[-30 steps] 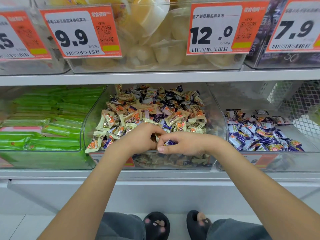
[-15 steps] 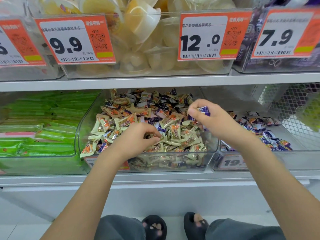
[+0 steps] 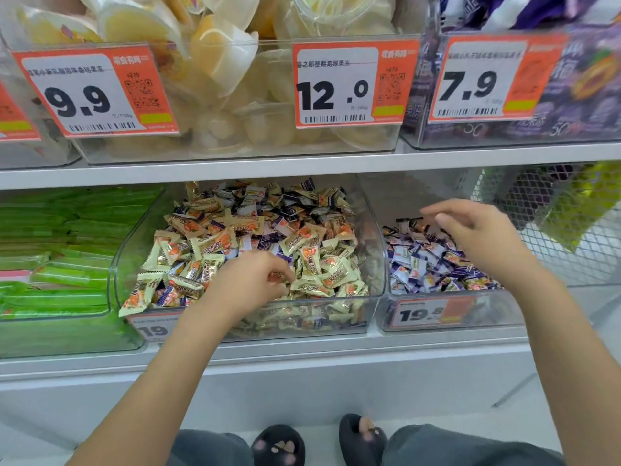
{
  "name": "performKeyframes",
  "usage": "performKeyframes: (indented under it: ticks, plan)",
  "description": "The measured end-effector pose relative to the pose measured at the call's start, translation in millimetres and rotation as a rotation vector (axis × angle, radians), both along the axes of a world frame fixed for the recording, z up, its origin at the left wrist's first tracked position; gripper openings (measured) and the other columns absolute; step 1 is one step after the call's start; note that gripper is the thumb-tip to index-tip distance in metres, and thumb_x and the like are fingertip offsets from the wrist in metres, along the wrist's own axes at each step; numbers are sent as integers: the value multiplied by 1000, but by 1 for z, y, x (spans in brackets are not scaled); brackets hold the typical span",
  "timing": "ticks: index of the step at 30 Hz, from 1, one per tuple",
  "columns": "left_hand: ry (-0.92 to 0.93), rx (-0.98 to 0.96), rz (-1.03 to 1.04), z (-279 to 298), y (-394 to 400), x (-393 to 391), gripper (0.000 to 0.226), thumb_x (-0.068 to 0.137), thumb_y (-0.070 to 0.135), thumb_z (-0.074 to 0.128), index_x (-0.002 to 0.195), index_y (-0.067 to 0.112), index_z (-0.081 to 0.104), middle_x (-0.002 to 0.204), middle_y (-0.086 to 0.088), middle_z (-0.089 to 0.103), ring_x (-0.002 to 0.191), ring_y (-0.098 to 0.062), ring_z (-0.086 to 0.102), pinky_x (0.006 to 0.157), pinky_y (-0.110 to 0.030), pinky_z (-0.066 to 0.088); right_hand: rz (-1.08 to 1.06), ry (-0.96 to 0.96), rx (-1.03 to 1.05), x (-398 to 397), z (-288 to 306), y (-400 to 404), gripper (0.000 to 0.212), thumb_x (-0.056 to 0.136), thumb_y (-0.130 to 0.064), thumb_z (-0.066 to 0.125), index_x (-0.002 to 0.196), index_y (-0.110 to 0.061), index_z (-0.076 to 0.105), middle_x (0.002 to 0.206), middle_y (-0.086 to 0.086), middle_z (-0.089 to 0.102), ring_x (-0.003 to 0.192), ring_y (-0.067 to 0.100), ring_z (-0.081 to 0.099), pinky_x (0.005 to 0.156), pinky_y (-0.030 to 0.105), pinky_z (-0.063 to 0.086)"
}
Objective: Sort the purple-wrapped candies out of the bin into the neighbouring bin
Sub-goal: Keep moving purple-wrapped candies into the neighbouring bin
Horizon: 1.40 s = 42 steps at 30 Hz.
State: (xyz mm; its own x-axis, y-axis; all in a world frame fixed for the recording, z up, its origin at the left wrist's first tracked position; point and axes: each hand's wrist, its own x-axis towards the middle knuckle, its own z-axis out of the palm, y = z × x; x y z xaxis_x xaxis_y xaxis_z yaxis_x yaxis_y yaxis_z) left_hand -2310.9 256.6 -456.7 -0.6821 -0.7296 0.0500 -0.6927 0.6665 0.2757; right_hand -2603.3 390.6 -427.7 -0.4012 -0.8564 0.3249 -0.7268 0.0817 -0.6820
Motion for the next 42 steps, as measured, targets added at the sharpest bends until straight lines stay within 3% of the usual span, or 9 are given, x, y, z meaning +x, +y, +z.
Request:
performKeyframes:
  ticks: [4, 8, 12, 17, 21, 24, 31, 36, 42]
  plan:
    - [57, -209, -74, -2, 5, -14, 20, 83, 29, 70, 102, 29, 69, 109, 11, 66, 102, -10, 59, 97, -39, 46, 75, -8, -39, 22, 7, -4, 29, 95, -13, 53, 95, -38, 68, 91, -26, 67, 91, -14, 59, 73, 2, 41]
    - [93, 249, -206, 4, 10, -35, 17, 83, 6, 69, 84, 23, 75, 85, 14, 69, 79, 1, 63, 79, -28, 55, 160, 66, -7, 44, 5, -18, 31, 94, -9, 53, 95, -36, 69, 94, -16, 70, 88, -6, 61, 75, 9, 46]
    - [-150, 361, -209, 5, 1, -42, 37, 90, -3, 48, 84, 23, 74, 96, 11, 69, 93, -16, 66, 85, -34, 54, 144, 99, 49, 47, -1, -26, 36, 97, -9, 47, 93, -39, 65, 90, -8, 68, 74, 16, 61, 65, 32, 50]
    - [-217, 575, -207, 7, 3, -40, 36, 100, 9, 34, 109, 16, 68, 101, 10, 66, 79, 9, 62, 67, -3, 44, 156, 58, 36, 46, -2, -27, 41, 97, -4, 40, 94, -37, 64, 91, -24, 60, 93, 7, 62, 74, 15, 46]
    - [-180, 677, -210, 10, 4, -33, 30, 101, 31, 37, 103, 23, 66, 91, 17, 64, 71, 16, 60, 63, 0, 43, 162, 46, 41, 48, -2, -25, 38, 98, -5, 41, 95, -36, 64, 92, -21, 60, 95, 10, 61, 71, 10, 43]
    - [-88, 649, -251, 13, 0, -27, 39, 81, 59, 51, 97, 29, 69, 90, 13, 69, 80, 2, 65, 77, -13, 50, 153, 46, 7, 50, 0, -22, 39, 97, -3, 41, 95, -33, 66, 94, -15, 64, 92, 12, 62, 78, 26, 52]
    - [141, 530, -204, 11, 4, -24, 24, 70, 21, 83, 86, 35, 73, 80, 22, 68, 66, -3, 60, 62, -14, 50, 237, -18, -214, 75, 11, -17, 21, 91, -12, 56, 94, -26, 70, 79, -24, 63, 71, -5, 56, 62, 5, 38]
    - [501, 453, -170, 21, 13, -37, 19, 67, 22, 83, 78, 35, 75, 67, 4, 64, 59, -3, 55, 58, -14, 46, 461, -115, 48, 93, 5, -19, 23, 86, -23, 68, 106, -35, 65, 102, -16, 66, 89, 1, 62, 79, 21, 53]
    - [719, 444, -122, 17, 29, -67, 34, 65, 12, 84, 88, 19, 59, 80, 0, 70, 65, -4, 63, 63, -17, 52, 360, -210, -29, 80, 5, -17, 26, 80, -2, 71, 97, -20, 65, 85, 4, 67, 79, 22, 64, 78, 34, 56]
